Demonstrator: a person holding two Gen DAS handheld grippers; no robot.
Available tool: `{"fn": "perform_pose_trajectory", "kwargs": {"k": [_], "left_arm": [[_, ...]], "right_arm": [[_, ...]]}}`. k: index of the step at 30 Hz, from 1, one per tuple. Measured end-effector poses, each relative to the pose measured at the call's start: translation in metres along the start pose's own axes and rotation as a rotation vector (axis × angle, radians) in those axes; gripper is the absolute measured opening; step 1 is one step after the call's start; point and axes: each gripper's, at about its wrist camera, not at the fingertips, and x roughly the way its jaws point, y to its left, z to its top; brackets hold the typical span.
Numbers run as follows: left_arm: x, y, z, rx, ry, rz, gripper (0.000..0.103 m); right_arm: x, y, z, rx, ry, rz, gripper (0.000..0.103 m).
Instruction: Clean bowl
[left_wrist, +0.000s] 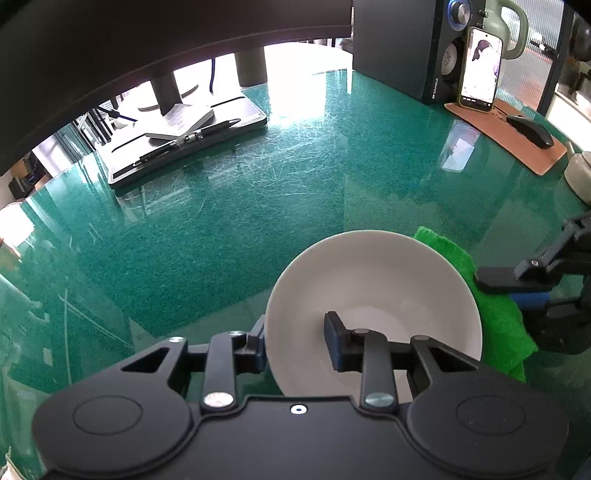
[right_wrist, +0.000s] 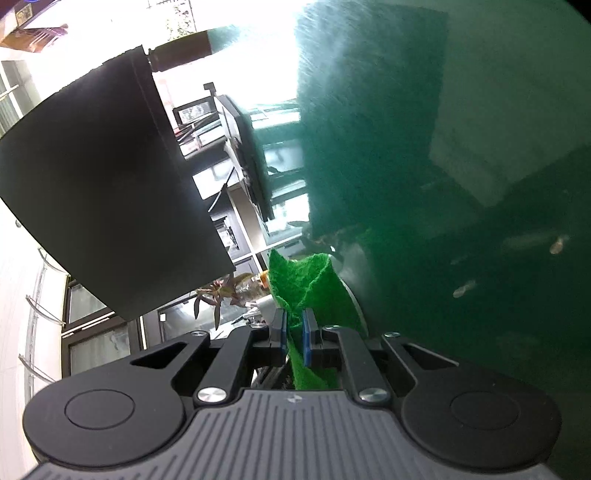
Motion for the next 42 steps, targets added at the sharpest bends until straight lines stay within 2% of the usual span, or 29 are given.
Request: {"fn": "perform_pose_trajectory", "kwargs": {"k": [10,20,24,28,34,42], "left_arm": [[-0.001,-0.002,-0.001,-0.001,-0.003,0.008,0.031],[0.0,-0.001,-0.001,0.007,-0.002,-0.002,0.032],[0.0,-0.001,-0.001,0.01,-0.001,-0.001,0.032],[0.0,-0.002,-0.002,0.011,-0.002,0.002,0.032],[0.0,-0.001,-0.002,0.01,-0.003,0.002,0.031],[0.001,-0.002,0.0,0.026,-0.002,-0.015,0.033]], "right_arm": [[0.036,0.024,0.026,-0.069,-0.034,0.003,0.01],[0.0,0.005,0.005,-0.043,0.004,-0.018,0.01],[0.001,0.002,0.005,-0.032,-0.007,-0.028,0.01],[0.014,0.008,0.017,-0.036,-0.032,-0.018,0.01],[0.042,0.024,0.029,-0.072,-0.02,0.003,0.01],[0.006,0.01,0.012,-0.039,-0.002,-0.01,0.01]]}}
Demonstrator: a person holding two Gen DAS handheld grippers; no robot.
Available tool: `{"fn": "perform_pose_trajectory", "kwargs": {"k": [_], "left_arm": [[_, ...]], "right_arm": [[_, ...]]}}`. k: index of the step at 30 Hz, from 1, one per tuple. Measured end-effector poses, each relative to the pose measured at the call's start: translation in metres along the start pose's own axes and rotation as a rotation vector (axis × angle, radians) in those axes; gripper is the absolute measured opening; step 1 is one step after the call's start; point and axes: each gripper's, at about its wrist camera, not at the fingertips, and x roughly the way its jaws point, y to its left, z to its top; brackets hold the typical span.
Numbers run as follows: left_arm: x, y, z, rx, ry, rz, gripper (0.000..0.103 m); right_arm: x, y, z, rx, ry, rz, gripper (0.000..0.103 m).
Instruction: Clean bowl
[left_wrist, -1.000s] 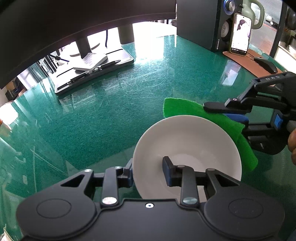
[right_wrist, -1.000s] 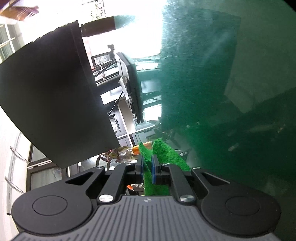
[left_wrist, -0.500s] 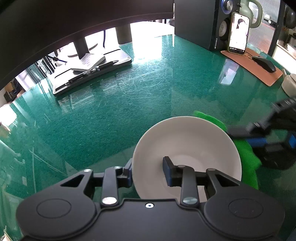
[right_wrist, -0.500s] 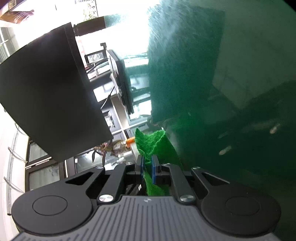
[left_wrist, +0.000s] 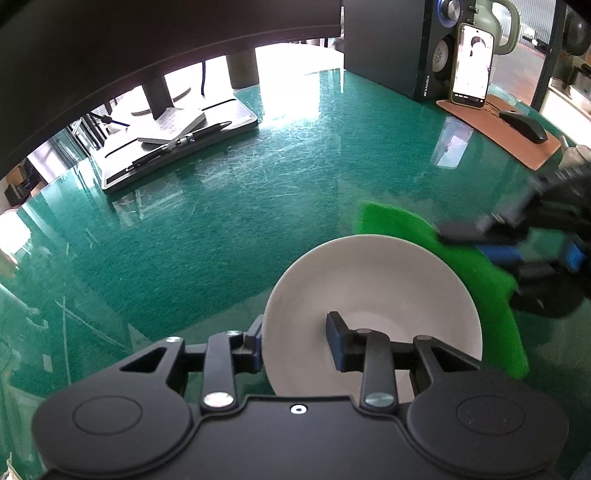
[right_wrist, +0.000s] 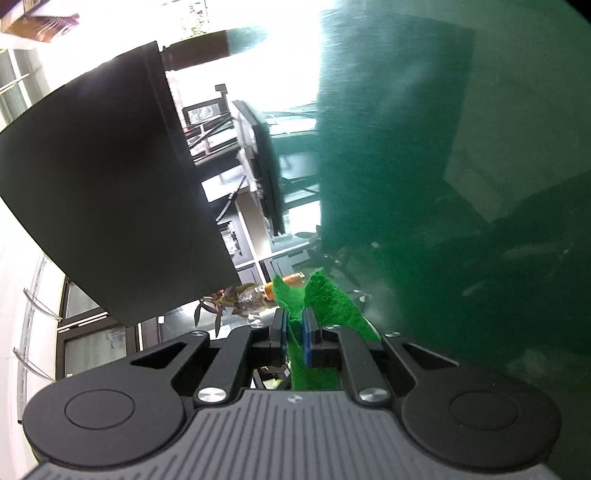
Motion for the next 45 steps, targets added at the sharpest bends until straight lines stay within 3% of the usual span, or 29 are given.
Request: {"fn": "perform_pose_trajectory", "kwargs": {"k": [6,16,26,31,33,34,38,40,45], "left_arm": [[0.001,0.001,0.001,0.012,0.001,-0.004,0.033],[0.001,0.0,0.0,0.021,-0.002,-0.014,0.034],[0.011,0.002,0.011,0.074,0.004,-0.085,0.043],[0.004,0.019,0.007,-0.152,0.034,-0.125,0.046],[-0.004,0.022,-0.005,-0.236,0.034,-0.121,0.058],[-0.007,0.02,-0.011,-0.249,0.036,-0.118,0.059],[-0.013,0.011,-0.022,-0.232,0.05,-0.102,0.058],[-0.011,0.008,-0.022,-0.208,0.073,-0.088,0.047],[-0.009,0.007,-0.018,-0.137,0.079,-0.084,0.045]], "right_arm": [[-0.004,-0.007,-0.005,0.02,0.003,-0.02,0.01],[0.038,0.016,0.02,-0.045,0.004,-0.012,0.01],[-0.005,-0.007,-0.01,0.017,0.031,-0.042,0.01],[-0.007,-0.013,-0.014,0.041,0.014,-0.032,0.01],[-0.008,-0.012,-0.014,0.039,0.004,-0.024,0.01],[-0.008,-0.012,-0.014,0.04,0.001,-0.021,0.01],[-0.006,-0.014,-0.013,0.044,-0.008,-0.028,0.01],[-0.005,-0.014,-0.014,0.041,-0.003,-0.031,0.01],[-0.005,-0.009,-0.012,0.029,-0.004,-0.044,0.01]]}}
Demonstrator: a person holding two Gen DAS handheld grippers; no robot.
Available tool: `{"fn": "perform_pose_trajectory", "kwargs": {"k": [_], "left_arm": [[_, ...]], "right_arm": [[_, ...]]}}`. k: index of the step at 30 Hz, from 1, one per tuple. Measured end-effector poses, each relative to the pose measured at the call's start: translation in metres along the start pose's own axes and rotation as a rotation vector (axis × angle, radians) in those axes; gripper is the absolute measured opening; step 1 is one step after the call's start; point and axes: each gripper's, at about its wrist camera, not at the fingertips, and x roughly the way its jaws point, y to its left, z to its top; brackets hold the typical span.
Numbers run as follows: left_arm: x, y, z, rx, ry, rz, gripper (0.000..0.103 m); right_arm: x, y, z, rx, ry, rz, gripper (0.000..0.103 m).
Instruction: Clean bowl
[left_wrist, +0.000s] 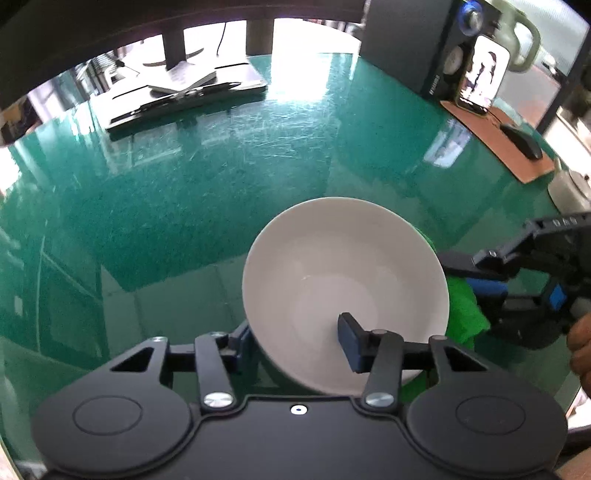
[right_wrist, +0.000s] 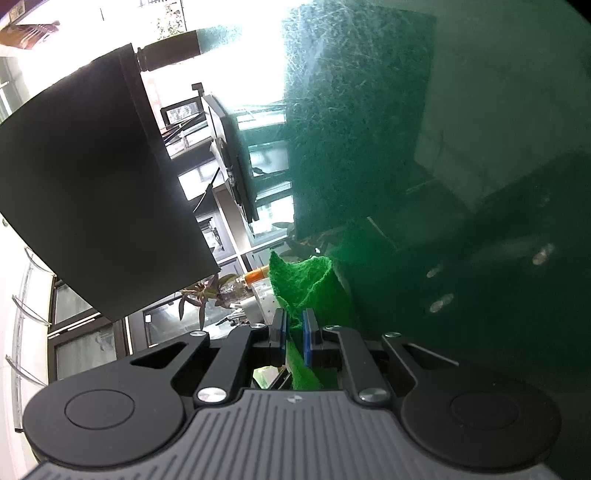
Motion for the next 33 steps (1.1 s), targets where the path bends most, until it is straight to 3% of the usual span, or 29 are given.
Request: {"fn": "perform_pose_trajectory", "kwargs": {"k": [10,14,21,28,33], "left_arm": [[0.002,-0.004,0.008,0.04,0.018,0.011,0.046],[0.002,-0.004,0.008,0.048,0.013,0.008,0.046],[0.003,-0.003,0.009,0.088,0.0,-0.013,0.046],[0.004,-0.001,0.008,0.119,-0.026,-0.036,0.047],[0.006,0.003,0.009,0.126,-0.035,-0.085,0.048]], "right_arm": [[0.039,0.026,0.024,-0.051,-0.036,0.05,0.01],[0.024,0.022,0.014,-0.045,-0.067,0.06,0.01],[-0.008,0.008,-0.017,-0.007,-0.128,0.026,0.01],[0.03,0.03,0.004,-0.085,-0.201,-0.026,0.01],[0.019,0.028,-0.018,-0.1,-0.283,-0.04,0.01]]}}
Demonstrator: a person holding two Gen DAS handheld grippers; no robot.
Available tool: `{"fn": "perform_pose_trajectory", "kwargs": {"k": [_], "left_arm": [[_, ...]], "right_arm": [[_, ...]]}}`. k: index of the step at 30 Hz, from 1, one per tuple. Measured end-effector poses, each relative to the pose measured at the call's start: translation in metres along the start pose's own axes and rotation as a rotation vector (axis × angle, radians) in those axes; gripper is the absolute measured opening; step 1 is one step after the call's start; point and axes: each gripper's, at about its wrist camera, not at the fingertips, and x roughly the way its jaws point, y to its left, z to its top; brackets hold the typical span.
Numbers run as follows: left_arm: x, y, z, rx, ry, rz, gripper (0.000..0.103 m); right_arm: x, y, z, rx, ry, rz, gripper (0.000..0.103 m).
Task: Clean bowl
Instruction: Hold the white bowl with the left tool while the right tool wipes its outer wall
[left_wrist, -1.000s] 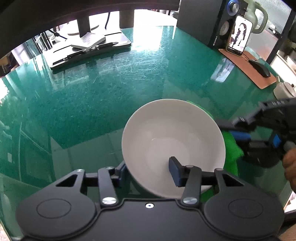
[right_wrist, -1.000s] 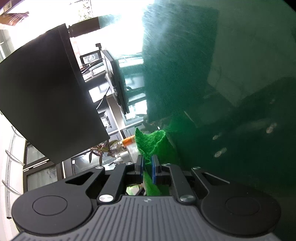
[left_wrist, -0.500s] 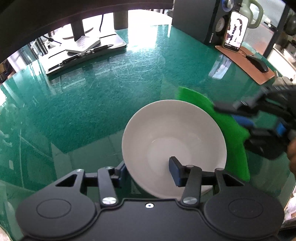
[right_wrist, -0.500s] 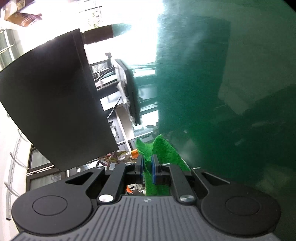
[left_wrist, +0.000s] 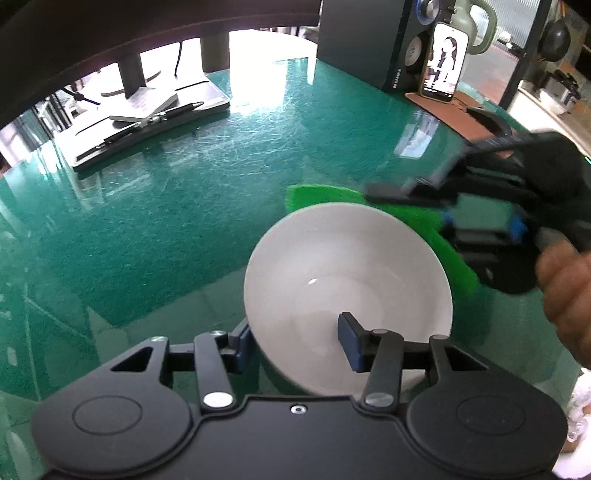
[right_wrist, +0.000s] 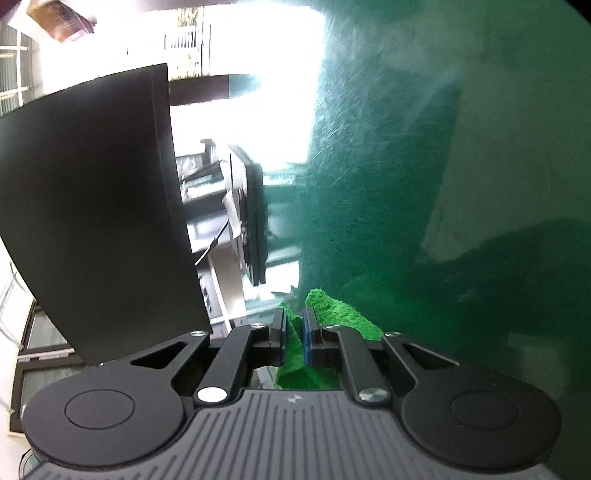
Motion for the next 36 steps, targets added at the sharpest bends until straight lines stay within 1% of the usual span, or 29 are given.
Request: {"fn": "perform_pose_trajectory", "kwargs": {"k": [3,4,7,9,12,15,16,20,24,28,31,36], "left_arm": [[0.001,-0.001,0.0,0.015,-0.01,-0.007,0.049],[0.002,-0.001,0.0,0.021,-0.014,-0.008,0.049],[0.003,-0.002,0.001,0.031,-0.012,-0.008,0.049],[0.003,-0.003,0.002,0.034,-0.007,-0.005,0.05],[0.003,-0.004,0.005,0.029,0.007,0.003,0.05],[0.003,-0.007,0.006,0.019,0.011,0.026,0.051],[0.003,-0.009,0.006,0.013,0.013,0.038,0.052],[0.003,-0.012,0.009,-0.029,0.024,0.077,0.053],[0.003,-0.013,0.012,-0.069,0.044,0.101,0.054],[0.005,-0.014,0.016,-0.104,0.069,0.124,0.055],[0.006,-0.015,0.019,-0.129,0.089,0.147,0.057],[0.008,-0.018,0.027,-0.154,0.126,0.177,0.06]], "right_arm": [[-0.027,-0.009,-0.019,0.027,-0.037,0.001,0.01],[-0.03,-0.011,-0.022,0.035,-0.043,0.006,0.01],[-0.033,-0.016,-0.025,0.052,-0.058,0.028,0.01],[-0.024,-0.015,-0.018,0.058,-0.054,0.04,0.01],[0.006,-0.008,-0.007,0.032,-0.012,0.062,0.01],[0.016,-0.005,-0.003,0.015,0.022,0.079,0.01],[0.013,-0.006,-0.003,0.014,0.031,0.086,0.01],[-0.019,-0.018,-0.007,0.033,0.072,0.096,0.01],[-0.038,-0.033,-0.009,0.075,0.15,0.118,0.01],[-0.021,-0.03,0.01,0.074,0.211,0.141,0.01],[-0.002,-0.021,0.019,0.048,0.246,0.125,0.01],[0.006,-0.017,0.022,0.049,0.289,0.137,0.01]]}}
